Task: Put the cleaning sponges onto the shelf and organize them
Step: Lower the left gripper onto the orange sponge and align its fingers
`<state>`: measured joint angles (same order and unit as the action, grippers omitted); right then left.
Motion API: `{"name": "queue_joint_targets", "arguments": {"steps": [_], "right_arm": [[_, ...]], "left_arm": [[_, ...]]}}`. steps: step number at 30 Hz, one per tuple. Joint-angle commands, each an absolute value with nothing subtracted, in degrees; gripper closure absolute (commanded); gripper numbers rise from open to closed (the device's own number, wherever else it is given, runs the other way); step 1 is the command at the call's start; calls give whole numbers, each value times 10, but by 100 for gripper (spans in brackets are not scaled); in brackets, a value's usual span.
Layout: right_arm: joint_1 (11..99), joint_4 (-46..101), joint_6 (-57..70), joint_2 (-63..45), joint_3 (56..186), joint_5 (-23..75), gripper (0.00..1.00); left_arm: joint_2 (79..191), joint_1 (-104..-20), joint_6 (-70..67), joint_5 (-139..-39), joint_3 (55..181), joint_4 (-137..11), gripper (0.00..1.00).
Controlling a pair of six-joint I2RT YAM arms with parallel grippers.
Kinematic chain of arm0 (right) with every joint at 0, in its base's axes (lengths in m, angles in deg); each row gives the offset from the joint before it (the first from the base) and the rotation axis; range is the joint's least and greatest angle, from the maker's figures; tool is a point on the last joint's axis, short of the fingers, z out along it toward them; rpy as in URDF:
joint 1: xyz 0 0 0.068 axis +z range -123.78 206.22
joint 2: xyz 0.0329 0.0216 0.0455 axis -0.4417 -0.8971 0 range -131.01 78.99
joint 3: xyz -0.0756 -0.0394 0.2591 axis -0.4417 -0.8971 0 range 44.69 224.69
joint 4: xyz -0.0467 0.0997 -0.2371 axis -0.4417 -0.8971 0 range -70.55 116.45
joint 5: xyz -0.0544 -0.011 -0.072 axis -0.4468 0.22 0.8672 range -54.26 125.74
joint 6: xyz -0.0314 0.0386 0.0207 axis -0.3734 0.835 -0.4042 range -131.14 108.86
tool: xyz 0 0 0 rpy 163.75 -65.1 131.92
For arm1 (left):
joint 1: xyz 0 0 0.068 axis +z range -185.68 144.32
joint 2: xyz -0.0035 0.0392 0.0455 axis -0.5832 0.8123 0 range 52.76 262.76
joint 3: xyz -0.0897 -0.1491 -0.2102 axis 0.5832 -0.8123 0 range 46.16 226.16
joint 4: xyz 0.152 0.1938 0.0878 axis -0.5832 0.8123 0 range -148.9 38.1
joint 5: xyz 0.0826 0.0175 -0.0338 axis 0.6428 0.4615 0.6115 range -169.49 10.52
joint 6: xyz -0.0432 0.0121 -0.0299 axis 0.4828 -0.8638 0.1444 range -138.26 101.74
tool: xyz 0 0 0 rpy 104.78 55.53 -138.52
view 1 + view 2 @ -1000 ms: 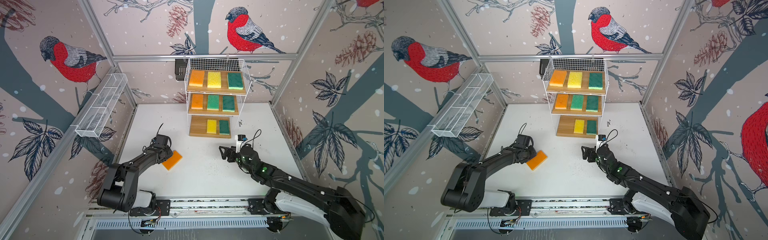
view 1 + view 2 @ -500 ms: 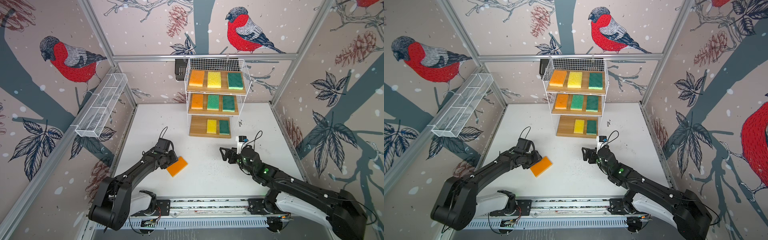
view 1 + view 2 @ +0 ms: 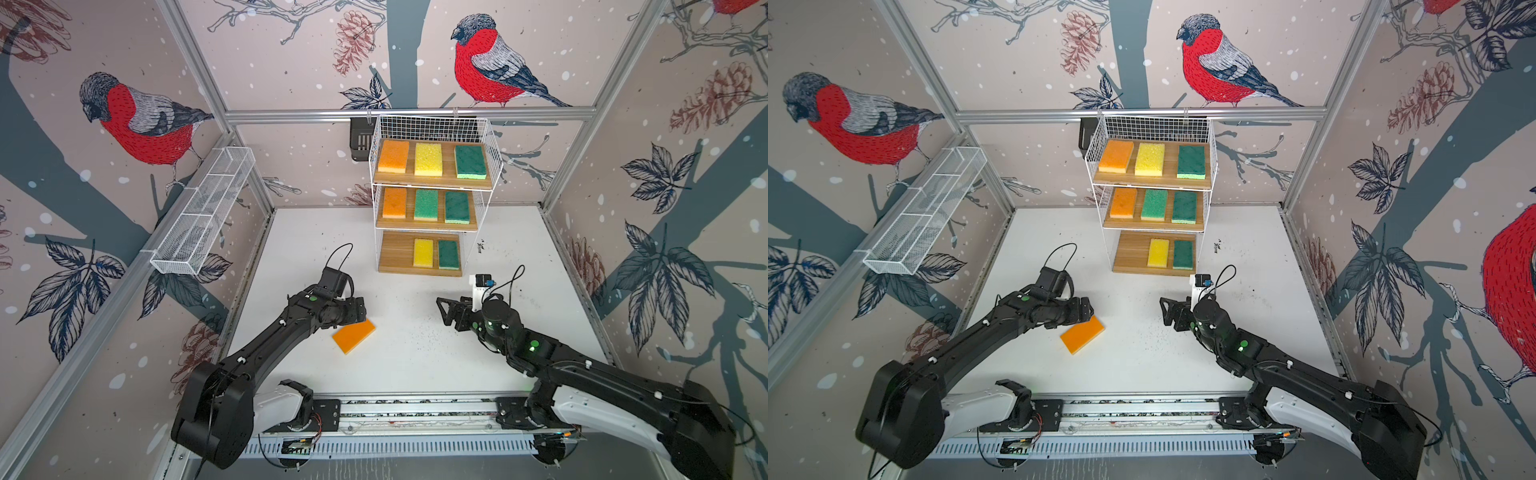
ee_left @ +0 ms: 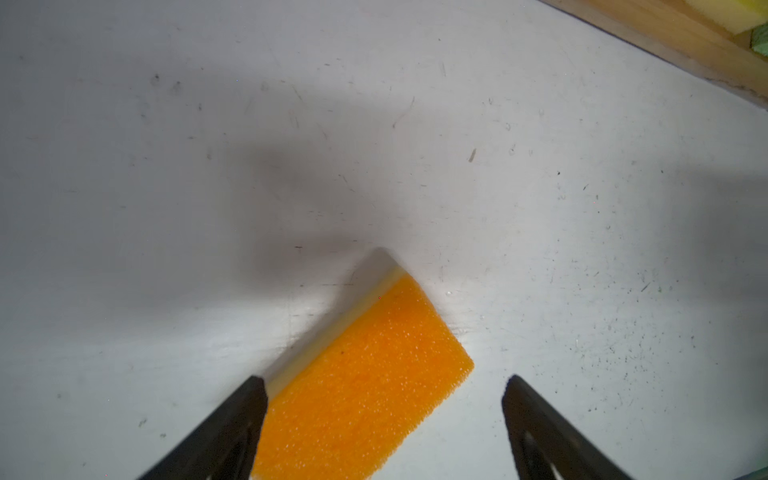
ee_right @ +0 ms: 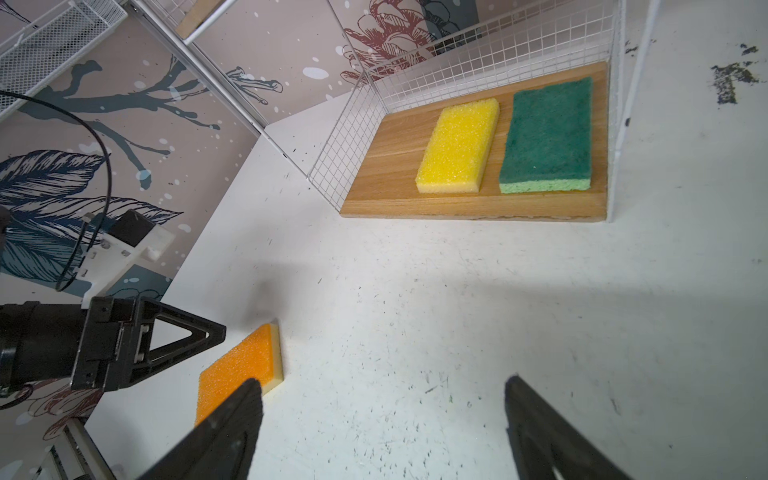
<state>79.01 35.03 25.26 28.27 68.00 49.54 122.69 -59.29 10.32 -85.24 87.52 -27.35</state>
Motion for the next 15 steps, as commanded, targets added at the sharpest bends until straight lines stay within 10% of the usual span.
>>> {"name": "queue_joint_targets", "arguments": {"steps": [1, 15], "right_arm": [[795, 349, 265, 302, 673, 510, 9], [805, 320, 280, 389, 640, 502, 8]], "left_arm": [[1258, -628, 107, -814, 901, -223, 11], [1239, -727, 189, -748, 878, -187, 25]]}}
